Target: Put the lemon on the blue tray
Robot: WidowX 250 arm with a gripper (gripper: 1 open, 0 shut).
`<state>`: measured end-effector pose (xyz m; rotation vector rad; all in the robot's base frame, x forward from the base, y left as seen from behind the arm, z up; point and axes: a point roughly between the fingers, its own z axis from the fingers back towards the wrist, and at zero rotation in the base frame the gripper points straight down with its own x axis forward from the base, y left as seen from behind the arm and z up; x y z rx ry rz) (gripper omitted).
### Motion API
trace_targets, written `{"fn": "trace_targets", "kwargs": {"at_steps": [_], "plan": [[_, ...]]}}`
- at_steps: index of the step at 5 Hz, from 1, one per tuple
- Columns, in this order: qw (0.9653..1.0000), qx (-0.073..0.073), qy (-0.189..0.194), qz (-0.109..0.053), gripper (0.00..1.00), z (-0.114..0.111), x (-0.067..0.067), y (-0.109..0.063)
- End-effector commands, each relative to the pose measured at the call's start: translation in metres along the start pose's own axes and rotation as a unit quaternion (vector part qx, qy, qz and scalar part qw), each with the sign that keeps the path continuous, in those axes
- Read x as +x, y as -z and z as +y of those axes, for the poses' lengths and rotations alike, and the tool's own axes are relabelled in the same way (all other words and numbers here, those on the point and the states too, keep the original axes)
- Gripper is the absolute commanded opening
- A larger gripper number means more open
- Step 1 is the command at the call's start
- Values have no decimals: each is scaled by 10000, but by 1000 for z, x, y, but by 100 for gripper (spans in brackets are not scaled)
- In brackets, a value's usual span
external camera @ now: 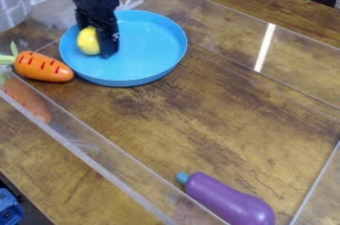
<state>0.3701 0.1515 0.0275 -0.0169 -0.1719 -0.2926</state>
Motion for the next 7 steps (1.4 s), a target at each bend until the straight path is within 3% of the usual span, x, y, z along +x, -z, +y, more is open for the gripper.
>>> {"fn": "trace_targets", "kwargs": {"at_steps": [1, 2, 4, 6, 7], "plan": [[9999, 44, 104, -105, 0, -3, 8, 2], [9997, 14, 200, -129, 100, -11, 16, 10], [9997, 12, 162, -174, 100, -17, 16, 19], [9993, -34, 325, -202, 100, -37, 24, 25], [9976, -99, 644, -217, 100, -32, 25, 28]]}}
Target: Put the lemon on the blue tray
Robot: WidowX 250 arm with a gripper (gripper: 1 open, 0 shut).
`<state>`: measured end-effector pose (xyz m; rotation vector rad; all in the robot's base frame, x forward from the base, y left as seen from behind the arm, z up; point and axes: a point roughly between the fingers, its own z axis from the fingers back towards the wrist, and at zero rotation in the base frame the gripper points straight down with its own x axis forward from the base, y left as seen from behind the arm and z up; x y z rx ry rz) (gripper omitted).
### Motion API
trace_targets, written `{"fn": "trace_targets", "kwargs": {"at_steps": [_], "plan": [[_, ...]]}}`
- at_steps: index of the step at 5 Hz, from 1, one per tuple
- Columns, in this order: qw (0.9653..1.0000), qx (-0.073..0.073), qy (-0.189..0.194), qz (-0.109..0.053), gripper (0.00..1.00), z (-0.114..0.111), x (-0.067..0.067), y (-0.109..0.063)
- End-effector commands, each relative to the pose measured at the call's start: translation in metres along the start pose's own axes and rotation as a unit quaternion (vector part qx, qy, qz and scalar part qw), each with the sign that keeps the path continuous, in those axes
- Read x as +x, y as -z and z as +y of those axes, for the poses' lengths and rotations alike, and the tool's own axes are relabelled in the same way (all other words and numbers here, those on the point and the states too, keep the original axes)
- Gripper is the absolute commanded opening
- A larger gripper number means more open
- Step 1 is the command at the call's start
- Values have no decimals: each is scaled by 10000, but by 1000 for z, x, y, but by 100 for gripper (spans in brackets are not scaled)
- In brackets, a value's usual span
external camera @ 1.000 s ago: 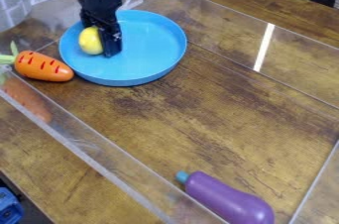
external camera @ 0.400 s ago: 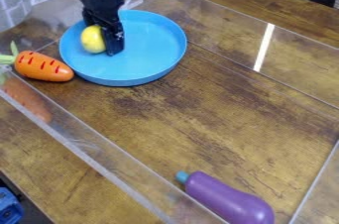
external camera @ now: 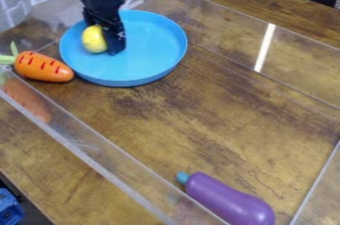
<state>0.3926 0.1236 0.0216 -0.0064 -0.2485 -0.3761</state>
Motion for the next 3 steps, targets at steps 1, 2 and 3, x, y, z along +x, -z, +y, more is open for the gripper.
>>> {"fn": "trace_targets", "kwargs": {"at_steps": [1, 2, 3], "plan": [[9982, -260, 529, 124, 100, -6, -3, 20], [9974, -293, 646, 112, 100, -17, 5, 11], [9967, -334, 737, 91, 100, -29, 13, 0]]}}
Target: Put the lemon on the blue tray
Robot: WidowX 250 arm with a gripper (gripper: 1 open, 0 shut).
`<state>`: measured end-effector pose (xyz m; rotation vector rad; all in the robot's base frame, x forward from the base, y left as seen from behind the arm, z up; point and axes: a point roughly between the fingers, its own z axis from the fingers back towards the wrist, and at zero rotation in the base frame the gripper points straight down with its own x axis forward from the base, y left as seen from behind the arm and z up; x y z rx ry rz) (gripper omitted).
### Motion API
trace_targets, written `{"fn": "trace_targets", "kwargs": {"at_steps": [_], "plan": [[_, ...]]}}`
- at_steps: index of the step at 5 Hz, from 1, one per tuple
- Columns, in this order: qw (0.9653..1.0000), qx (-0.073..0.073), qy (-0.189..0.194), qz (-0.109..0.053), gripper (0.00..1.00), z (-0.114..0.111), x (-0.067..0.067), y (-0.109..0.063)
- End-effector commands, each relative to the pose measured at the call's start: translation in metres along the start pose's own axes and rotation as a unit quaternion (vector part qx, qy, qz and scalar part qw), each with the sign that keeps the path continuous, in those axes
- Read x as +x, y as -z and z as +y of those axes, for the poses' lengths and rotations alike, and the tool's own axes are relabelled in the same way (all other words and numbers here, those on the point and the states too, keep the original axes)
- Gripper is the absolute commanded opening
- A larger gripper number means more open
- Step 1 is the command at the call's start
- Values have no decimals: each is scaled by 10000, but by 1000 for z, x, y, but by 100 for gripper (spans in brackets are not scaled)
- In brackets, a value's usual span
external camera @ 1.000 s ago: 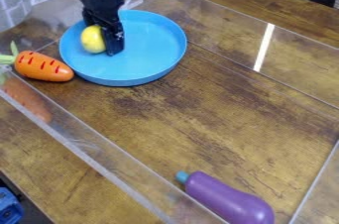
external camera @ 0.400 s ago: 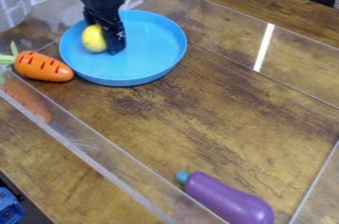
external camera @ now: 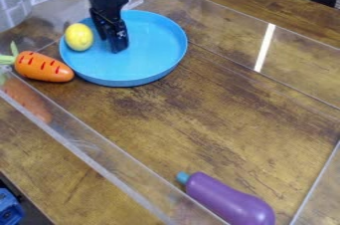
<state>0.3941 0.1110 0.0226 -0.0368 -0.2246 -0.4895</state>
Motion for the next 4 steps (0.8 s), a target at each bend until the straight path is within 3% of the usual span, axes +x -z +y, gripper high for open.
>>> {"fn": "trace_targets", "kwargs": {"at_steps": [1, 2, 4], "plan": [[9994, -156, 299, -33, 100, -27, 18, -10], [9998, -142, 81, -86, 100, -18, 26, -9], [9993, -109, -316, -189, 100, -9, 29, -11]]}}
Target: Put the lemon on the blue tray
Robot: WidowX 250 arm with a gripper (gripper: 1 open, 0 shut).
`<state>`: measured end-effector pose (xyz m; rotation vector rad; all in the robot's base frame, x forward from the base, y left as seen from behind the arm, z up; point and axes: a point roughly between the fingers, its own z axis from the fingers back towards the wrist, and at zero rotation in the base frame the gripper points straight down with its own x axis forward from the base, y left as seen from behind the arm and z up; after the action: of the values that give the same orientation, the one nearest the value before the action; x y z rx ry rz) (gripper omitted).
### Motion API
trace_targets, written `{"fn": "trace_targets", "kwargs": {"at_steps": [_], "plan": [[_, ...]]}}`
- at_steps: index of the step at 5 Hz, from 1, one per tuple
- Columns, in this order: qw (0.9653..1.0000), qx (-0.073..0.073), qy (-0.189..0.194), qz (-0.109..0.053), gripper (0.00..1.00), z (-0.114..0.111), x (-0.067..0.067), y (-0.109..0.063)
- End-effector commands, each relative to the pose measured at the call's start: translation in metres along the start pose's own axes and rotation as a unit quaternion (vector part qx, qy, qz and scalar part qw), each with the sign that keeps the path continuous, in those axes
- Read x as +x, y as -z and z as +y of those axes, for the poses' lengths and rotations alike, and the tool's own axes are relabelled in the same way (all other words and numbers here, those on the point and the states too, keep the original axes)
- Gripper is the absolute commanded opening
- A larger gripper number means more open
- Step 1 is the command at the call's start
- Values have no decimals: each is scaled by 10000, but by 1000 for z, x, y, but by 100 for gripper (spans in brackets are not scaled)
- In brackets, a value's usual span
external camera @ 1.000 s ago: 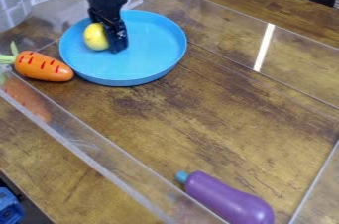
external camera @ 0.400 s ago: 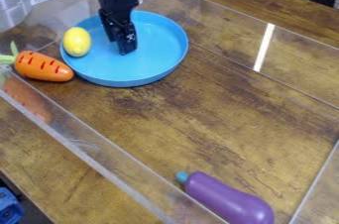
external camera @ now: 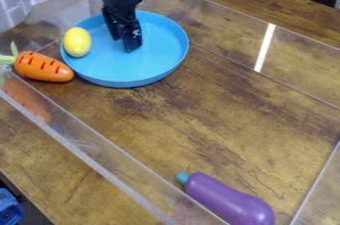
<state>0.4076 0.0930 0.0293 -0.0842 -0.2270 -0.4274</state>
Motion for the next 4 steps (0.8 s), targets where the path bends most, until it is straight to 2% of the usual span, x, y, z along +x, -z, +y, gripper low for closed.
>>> {"fn": "trace_targets", "kwargs": {"at_steps": [1, 3, 4], "plan": [[9997, 101, -173, -166, 100, 3, 8, -11], [9997, 25, -92, -236, 100, 6, 17, -2], [9996, -57, 91, -264, 100, 11, 17, -4]]}}
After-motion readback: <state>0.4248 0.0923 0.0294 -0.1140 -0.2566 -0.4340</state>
